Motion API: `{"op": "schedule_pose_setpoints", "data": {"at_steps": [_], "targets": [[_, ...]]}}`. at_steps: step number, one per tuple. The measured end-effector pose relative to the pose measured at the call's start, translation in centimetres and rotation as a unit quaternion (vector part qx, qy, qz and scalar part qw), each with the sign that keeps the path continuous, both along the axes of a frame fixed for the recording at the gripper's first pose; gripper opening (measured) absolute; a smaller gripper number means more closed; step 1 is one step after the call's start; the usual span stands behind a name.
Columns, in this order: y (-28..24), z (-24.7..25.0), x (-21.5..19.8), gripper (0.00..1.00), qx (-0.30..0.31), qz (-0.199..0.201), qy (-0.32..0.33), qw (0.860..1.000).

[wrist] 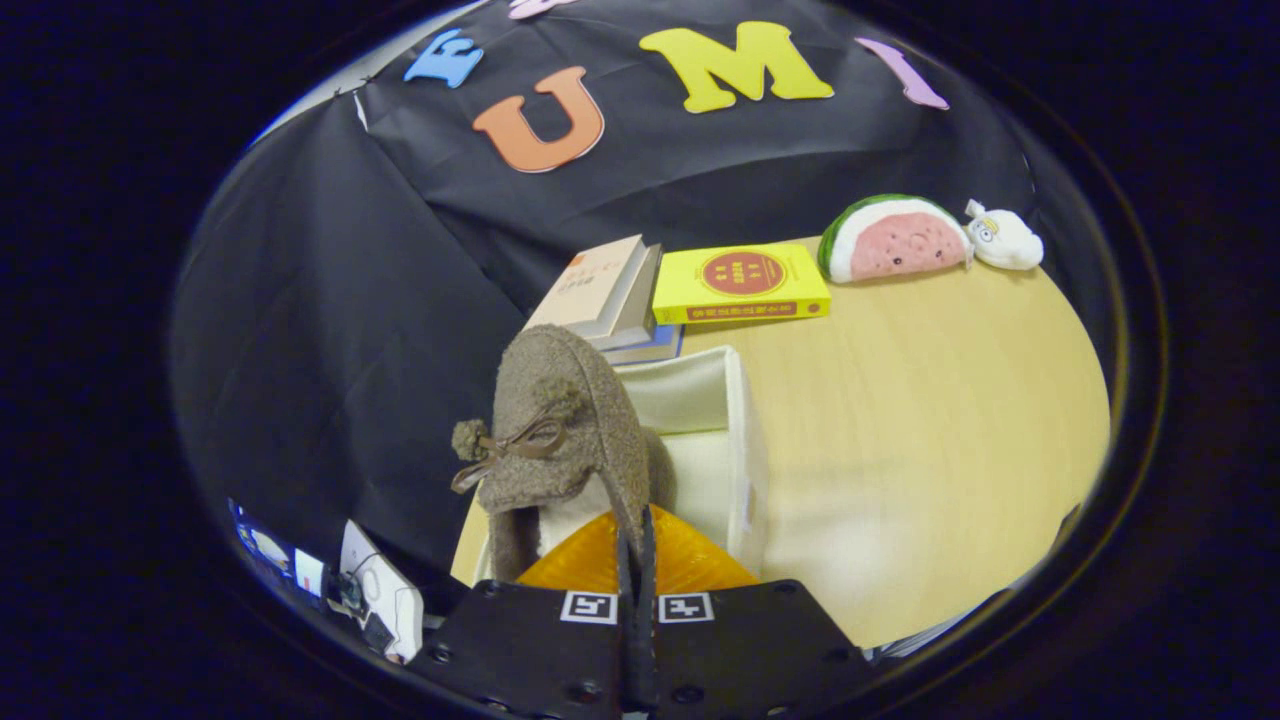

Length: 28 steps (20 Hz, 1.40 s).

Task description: Open the storage box then place both shoes into the box .Put the left shoe in first, then the right shoe, with the right side of both shoes facing outward in a uniform manner.

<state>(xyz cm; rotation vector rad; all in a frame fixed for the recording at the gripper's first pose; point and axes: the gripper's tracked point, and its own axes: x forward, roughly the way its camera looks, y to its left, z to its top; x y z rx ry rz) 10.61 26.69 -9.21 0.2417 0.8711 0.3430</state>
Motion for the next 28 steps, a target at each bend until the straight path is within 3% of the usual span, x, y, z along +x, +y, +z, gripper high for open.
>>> {"op": "schedule_pose_setpoints", "data": {"at_steps": [7,15,17,20,22,23,28], "targets": [[-0.8,-4.5,1.7,0.01,-0.061,-0.045,0.011,0.997],[-2.4,-3.0,1.3,0.01,-0.068,-0.092,-0.044,0.992],[-2.3,-2.9,1.4,0.03,-0.062,-0.096,-0.052,0.992],[-2.2,-2.4,1.2,0.15,-0.053,-0.096,-0.061,0.992],[-2.6,-1.8,1.0,0.13,-0.058,-0.103,-0.077,0.990],[-2.4,-1.5,0.8,0.16,-0.058,-0.099,-0.083,0.990],[-2.2,0.2,-0.6,0.69,-0.066,-0.079,-0.118,0.988]]}}
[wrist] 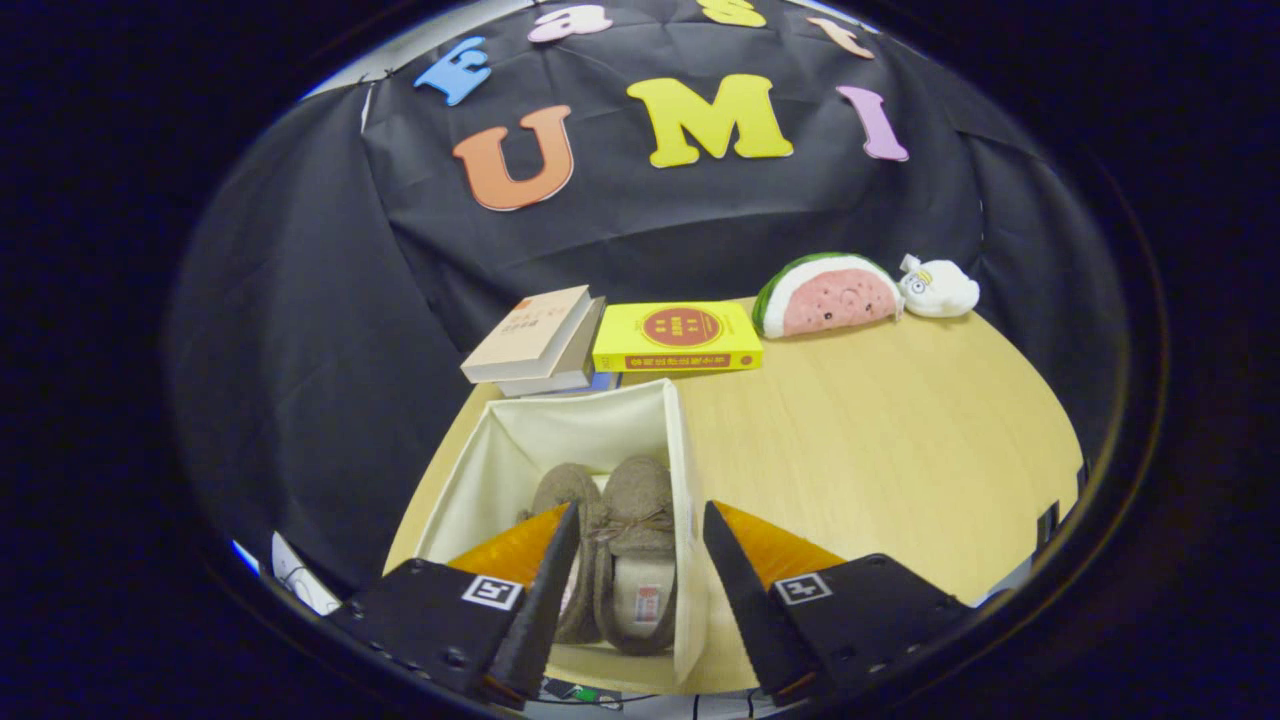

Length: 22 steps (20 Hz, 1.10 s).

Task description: Open the storage box then place both shoes into the box .Put the left shoe in first, then the right shoe, with the right side of both shoes facing outward in a uniform manner.

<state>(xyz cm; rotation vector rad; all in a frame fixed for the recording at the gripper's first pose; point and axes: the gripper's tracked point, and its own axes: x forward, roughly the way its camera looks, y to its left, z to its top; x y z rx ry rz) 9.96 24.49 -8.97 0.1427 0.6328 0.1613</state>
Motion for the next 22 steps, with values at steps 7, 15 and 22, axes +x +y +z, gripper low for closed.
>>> {"op": "schedule_pose_setpoints", "data": {"at_steps": [7,15,22], "targets": [[-1.4,5.2,-2.7,0.96,-0.026,0.015,-0.115,0.993],[-4.1,13.5,-7.9,0.97,-0.028,-0.011,-0.302,0.953],[-8.8,16.0,-10.5,0.96,-0.037,-0.028,-0.371,0.927]]}}
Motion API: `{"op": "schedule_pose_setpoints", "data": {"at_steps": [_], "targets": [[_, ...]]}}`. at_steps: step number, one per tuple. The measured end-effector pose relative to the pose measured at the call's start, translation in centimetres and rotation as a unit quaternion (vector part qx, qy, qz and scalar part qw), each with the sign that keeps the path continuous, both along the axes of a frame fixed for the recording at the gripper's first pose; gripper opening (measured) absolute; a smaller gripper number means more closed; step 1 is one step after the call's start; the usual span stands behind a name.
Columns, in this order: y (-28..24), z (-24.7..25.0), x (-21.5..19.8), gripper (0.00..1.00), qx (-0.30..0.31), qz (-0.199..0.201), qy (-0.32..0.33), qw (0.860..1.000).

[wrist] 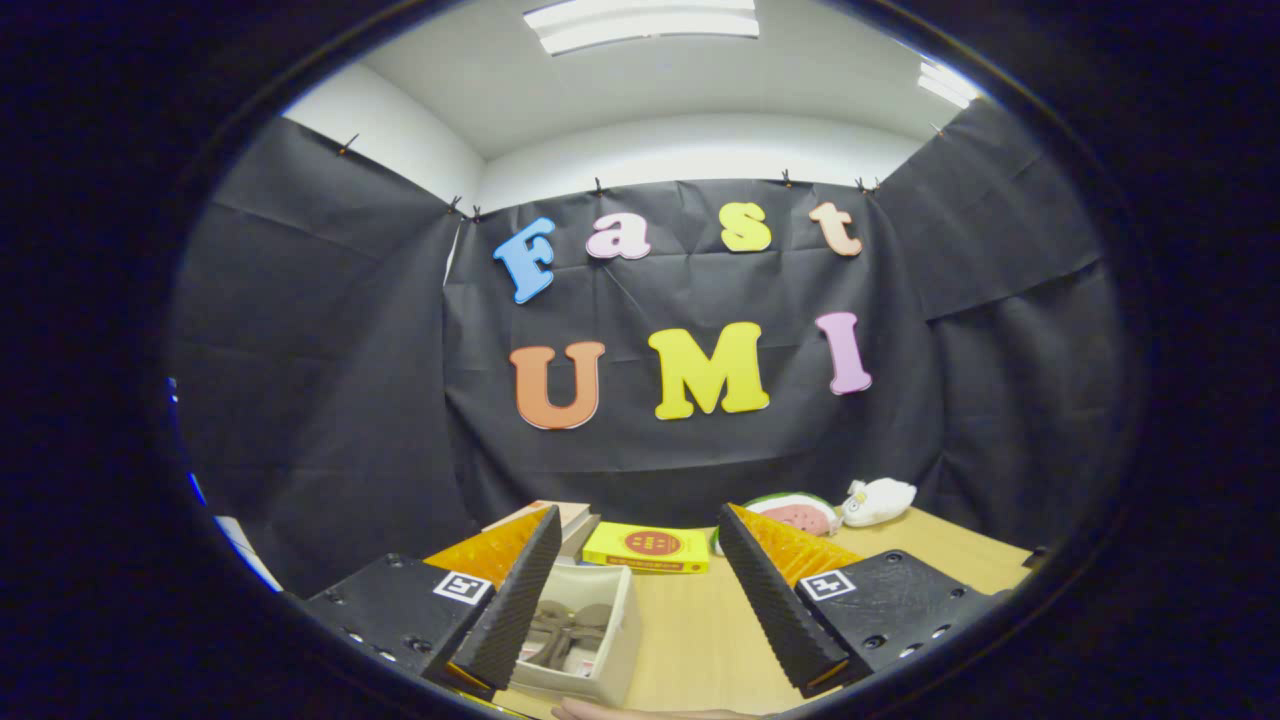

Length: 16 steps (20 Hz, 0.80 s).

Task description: Open the storage box then place both shoes into the box .Put the left shoe in first, then the right shoe, with the right side of both shoes facing outward in a uniform manner.

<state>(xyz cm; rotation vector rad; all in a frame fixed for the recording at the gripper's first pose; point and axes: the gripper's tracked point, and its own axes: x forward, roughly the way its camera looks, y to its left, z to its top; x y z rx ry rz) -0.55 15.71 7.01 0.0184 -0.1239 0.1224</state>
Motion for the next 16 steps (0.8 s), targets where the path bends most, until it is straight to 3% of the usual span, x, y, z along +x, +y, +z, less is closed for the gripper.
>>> {"op": "schedule_pose_setpoints", "data": {"at_steps": [4,16], "targets": [[-1.7,-0.9,0.2,0.96,-0.039,-0.018,-0.001,0.999],[-4.4,-1.9,0.9,0.96,-0.029,-0.027,0.000,0.999]]}}
